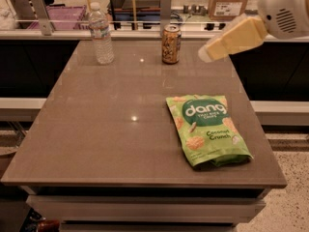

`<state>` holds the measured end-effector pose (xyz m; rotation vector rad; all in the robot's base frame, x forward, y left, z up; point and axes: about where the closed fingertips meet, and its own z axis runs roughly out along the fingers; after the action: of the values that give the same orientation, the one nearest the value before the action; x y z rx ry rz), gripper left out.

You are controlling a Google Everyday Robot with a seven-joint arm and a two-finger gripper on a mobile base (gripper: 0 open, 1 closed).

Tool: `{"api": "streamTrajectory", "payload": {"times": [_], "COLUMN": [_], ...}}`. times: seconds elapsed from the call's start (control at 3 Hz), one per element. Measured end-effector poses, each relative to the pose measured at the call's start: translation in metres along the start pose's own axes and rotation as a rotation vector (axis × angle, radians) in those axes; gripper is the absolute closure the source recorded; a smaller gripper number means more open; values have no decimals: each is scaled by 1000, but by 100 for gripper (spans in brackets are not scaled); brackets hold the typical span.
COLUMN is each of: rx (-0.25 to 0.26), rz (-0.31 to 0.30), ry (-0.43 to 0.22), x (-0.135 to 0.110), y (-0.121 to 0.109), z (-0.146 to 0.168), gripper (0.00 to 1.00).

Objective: Pick water bottle

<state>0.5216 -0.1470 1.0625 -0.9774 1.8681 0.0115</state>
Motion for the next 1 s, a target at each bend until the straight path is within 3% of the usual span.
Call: {"api": "streamTrajectory", "payload": {"times": [0.33, 1.0], "rx": [12, 30], "rz": [0, 96], "ry": [-57, -213], "x": [-19, -33], "y": [6, 2], "z": [19, 74], "gripper": [0, 0]}}
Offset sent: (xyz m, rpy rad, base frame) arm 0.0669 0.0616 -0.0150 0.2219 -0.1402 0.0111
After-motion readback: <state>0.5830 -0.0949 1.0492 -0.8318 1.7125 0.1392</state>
